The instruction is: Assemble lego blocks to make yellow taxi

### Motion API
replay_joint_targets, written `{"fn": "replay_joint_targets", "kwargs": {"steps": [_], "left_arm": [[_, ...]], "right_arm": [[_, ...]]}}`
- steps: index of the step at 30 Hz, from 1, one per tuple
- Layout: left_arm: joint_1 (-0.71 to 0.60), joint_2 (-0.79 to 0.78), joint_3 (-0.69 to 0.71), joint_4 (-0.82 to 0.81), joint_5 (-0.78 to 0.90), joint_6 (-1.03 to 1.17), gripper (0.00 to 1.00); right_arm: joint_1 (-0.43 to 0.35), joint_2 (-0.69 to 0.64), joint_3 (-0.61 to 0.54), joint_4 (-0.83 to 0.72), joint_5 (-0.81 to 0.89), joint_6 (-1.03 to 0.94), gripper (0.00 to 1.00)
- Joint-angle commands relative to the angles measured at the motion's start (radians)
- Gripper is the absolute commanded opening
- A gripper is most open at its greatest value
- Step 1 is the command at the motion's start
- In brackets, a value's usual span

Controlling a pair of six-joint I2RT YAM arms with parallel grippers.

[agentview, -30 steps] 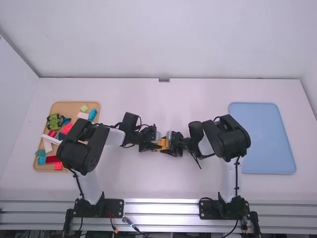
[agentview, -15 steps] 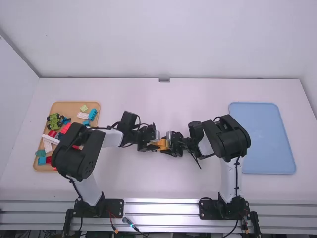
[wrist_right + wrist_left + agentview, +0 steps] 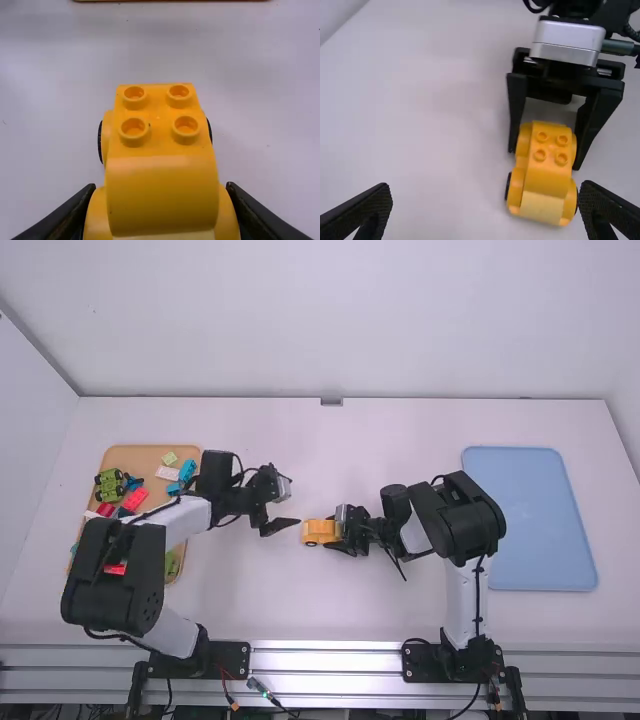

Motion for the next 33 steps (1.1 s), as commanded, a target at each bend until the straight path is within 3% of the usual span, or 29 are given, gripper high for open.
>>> {"fn": "replay_joint_targets", "kwargs": {"steps": [1,4,10,12,17,19,27,33], "left_arm": [[0.068,-0.018,-0.011,-0.015,0.138,0.014,0.99],[0.134,-0.017,-0.036,-0.013,0.220,0.057,0.99],[0.209,-0.017,-0.097,0.007,0.267,0.101,0.99],[0.216,-0.017,-0.111,0.021,0.265,0.101,0.99],[0.221,-0.017,-0.165,0.100,0.266,0.100,0.99],[0.221,-0.017,-0.175,0.124,0.266,0.097,0.99],[0.221,-0.017,-0.215,0.208,0.265,0.097,0.99],[0.221,-0.017,-0.218,0.217,0.262,0.097,0.99]], "right_arm": [[0.023,0.011,0.024,-0.018,-0.001,0.006,0.68],[0.042,0.011,0.050,-0.056,0.006,0.006,0.79],[0.069,0.011,0.089,-0.092,0.010,0.006,0.82],[0.075,0.011,0.095,-0.090,0.010,0.007,0.79],[0.076,0.011,0.100,-0.080,0.011,0.007,0.52],[0.075,0.011,0.099,-0.080,0.013,0.007,0.47],[0.030,0.000,0.125,-0.034,0.010,0.178,0.38],[-0.082,-0.139,0.112,-0.130,0.038,0.190,0.37]]}}
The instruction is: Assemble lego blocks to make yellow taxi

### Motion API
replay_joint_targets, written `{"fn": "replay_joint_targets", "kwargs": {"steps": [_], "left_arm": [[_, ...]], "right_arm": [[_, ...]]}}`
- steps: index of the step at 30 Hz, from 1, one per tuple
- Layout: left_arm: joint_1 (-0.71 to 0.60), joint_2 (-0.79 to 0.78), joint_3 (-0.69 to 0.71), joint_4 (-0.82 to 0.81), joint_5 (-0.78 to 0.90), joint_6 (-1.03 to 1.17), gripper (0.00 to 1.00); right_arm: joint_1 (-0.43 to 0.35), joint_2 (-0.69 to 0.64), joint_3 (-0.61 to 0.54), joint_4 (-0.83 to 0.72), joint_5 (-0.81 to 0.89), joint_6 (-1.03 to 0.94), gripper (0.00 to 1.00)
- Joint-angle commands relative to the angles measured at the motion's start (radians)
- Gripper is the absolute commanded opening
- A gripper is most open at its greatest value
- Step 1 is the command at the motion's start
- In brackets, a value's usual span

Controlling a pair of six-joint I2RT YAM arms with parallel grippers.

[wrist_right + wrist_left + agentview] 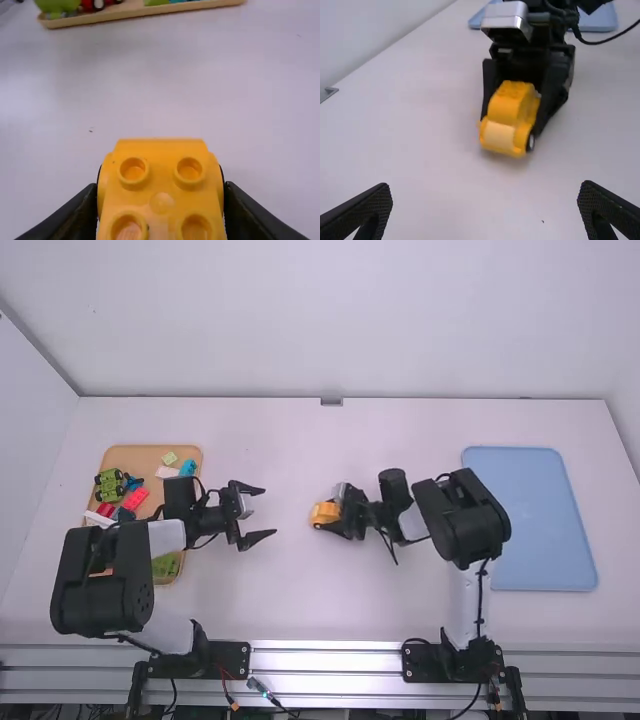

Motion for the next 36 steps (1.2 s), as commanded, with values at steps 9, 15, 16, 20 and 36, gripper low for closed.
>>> {"fn": "replay_joint_targets", "kwargs": {"steps": [9,15,16,20,36], "left_arm": [[0.003,-0.016,-0.007,0.016,-0.019,0.014,0.99],[0.003,-0.016,-0.007,0.077,-0.074,-0.122,0.99],[0.003,-0.016,-0.007,0.082,-0.077,-0.132,0.99],[0.003,-0.016,-0.007,0.124,-0.079,-0.169,0.99],[-0.010,-0.016,-0.007,0.178,-0.069,-0.170,0.99]], "right_arm": [[-0.357,-0.418,-0.075,-0.272,0.384,0.023,0.38],[-0.617,-0.504,-0.110,-0.342,0.529,0.026,0.38],[-0.638,-0.504,-0.113,-0.343,0.533,0.026,0.38],[-0.794,-0.504,-0.139,-0.342,0.543,0.027,0.37],[-0.952,-0.265,-0.140,-0.068,0.550,0.150,0.54]]}}
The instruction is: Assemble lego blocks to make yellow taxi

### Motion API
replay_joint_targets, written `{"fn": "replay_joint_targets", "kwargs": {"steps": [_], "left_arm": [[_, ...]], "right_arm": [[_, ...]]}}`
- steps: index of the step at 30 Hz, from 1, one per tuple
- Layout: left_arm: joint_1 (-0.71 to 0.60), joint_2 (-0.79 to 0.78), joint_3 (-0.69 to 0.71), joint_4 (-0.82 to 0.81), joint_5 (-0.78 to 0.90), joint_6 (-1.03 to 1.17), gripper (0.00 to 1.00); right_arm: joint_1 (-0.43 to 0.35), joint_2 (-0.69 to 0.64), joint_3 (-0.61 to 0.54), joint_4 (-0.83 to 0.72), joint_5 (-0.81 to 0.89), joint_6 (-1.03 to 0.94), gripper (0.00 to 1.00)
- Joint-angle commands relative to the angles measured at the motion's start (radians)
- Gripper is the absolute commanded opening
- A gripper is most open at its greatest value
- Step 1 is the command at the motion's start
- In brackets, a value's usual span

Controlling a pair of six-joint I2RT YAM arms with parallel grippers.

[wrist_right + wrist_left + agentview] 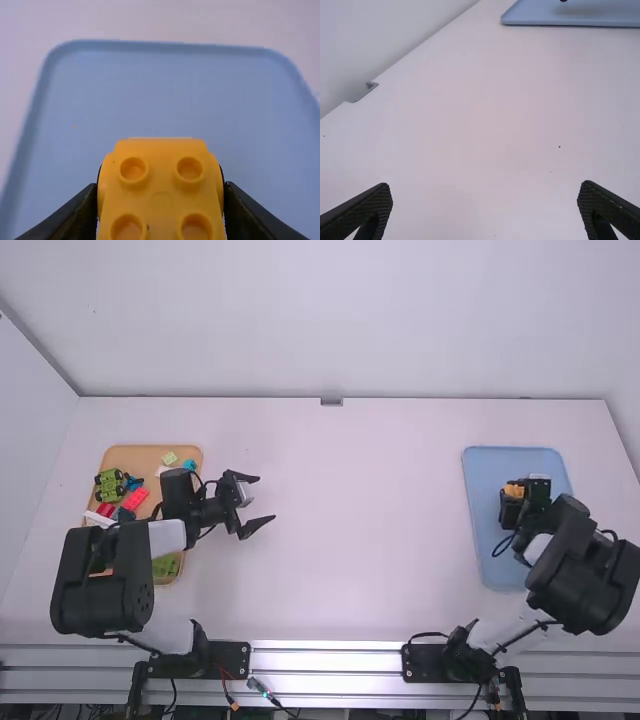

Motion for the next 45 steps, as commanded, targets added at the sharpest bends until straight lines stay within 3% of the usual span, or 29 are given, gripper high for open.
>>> {"fn": "replay_joint_targets", "kwargs": {"steps": [1,2,3,5,7,10,14,18,26,31,35,39,42,43,45], "left_arm": [[-0.001,-0.016,-0.008,-0.004,0.019,-0.003,0.99],[-0.001,-0.016,-0.008,-0.004,0.019,-0.004,0.99],[-0.001,-0.016,-0.008,-0.004,0.019,-0.004,0.99],[-0.008,-0.016,-0.008,-0.007,0.017,-0.003,0.99],[-0.008,-0.016,-0.008,-0.007,0.019,-0.003,0.99],[-0.002,-0.016,-0.008,-0.007,0.019,-0.003,0.99],[-0.001,-0.016,-0.008,-0.005,0.019,-0.016,0.99],[-0.009,-0.016,-0.008,0.067,0.015,-0.184,0.99],[-0.033,-0.019,-0.008,0.224,-0.111,-0.493,0.99],[-0.095,-0.047,-0.008,0.244,-0.187,-0.501,0.99],[-0.169,-0.124,-0.008,0.217,-0.380,-0.601,0.99],[-0.231,-0.233,-0.008,0.128,-0.540,-0.647,0.99],[-0.287,-0.368,-0.008,-0.010,-0.692,-0.647,0.99],[-0.290,-0.375,-0.008,-0.017,-0.700,-0.647,0.99],[-0.333,-0.473,-0.008,-0.122,-0.819,-0.651,0.99]], "right_arm": [[0.007,0.023,0.000,0.010,-0.005,0.031,0.56],[0.013,0.025,0.004,0.000,-0.004,0.030,0.63],[0.013,0.025,0.004,0.000,-0.004,0.030,0.63],[0.016,0.025,0.021,-0.026,0.026,0.031,0.76],[0.014,0.025,0.028,-0.043,0.033,0.031,0.80],[0.014,0.025,0.044,-0.082,0.024,0.031,1.00],[0.014,0.022,0.053,-0.074,0.027,0.115,0.99],[0.014,-0.014,0.057,-0.101,0.024,0.181,0.99],[0.082,-0.219,0.057,-0.323,0.104,0.150,0.99],[0.186,-0.370,0.057,-0.463,0.176,0.132,0.99],[0.291,-0.486,0.057,-0.552,0.217,0.134,0.99],[0.398,-0.575,0.057,-0.610,0.274,0.134,0.99],[0.525,-0.647,0.057,-0.674,0.326,0.135,0.99],[0.531,-0.649,0.057,-0.678,0.328,0.135,0.99],[0.628,-0.679,0.057,-0.710,0.341,0.134,0.99]]}}
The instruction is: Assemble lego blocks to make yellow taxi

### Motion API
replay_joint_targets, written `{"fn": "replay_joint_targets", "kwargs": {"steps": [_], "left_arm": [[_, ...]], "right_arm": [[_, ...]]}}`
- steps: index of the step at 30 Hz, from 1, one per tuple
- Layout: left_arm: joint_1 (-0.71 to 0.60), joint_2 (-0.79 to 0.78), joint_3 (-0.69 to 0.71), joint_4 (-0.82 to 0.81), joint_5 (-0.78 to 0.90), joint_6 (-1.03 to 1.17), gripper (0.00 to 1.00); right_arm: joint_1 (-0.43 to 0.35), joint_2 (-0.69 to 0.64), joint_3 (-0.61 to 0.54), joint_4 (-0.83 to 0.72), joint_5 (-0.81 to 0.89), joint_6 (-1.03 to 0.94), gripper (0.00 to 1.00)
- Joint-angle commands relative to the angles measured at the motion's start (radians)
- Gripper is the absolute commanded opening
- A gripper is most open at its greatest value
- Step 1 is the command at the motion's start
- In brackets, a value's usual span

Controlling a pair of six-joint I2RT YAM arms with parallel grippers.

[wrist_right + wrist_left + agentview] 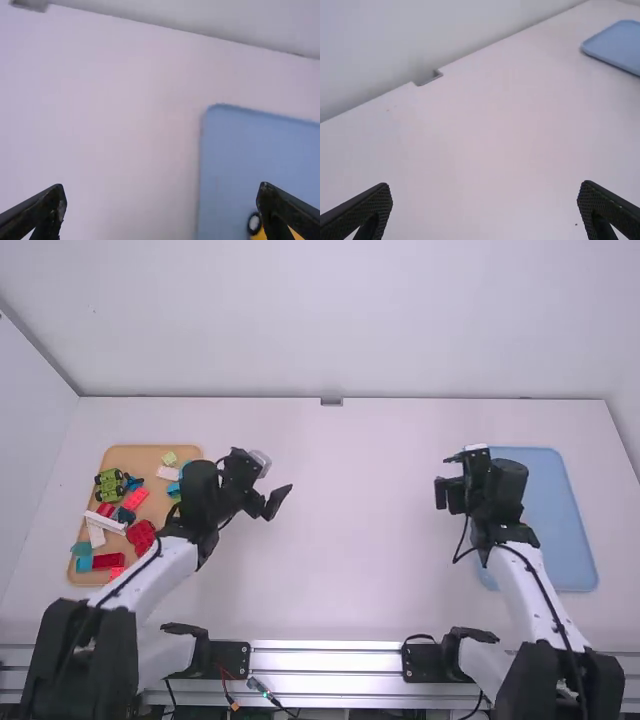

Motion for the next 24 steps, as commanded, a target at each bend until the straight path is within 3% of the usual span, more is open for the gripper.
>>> {"fn": "replay_joint_targets", "kwargs": {"steps": [1,6,16,19,24], "left_arm": [[-0.042,-0.100,-0.007,-0.059,-0.193,-0.021,0.99],[-0.100,-0.251,-0.007,-0.193,-0.222,-0.021,0.99],[-0.103,-0.443,-0.007,-0.318,-0.223,-0.159,0.99],[-0.101,-0.469,-0.010,-0.349,-0.225,-0.145,0.99],[-0.040,-0.530,-0.071,-0.374,-0.286,-0.206,0.93]], "right_arm": [[0.082,-0.031,0.015,-0.019,0.042,0.005,0.99],[0.242,-0.047,0.015,-0.038,0.041,0.004,0.99],[0.455,-0.047,0.015,-0.035,0.118,0.001,0.99],[0.496,-0.049,0.012,-0.033,0.155,0.003,0.99],[0.437,-0.108,-0.046,-0.004,0.111,0.062,0.93]]}}
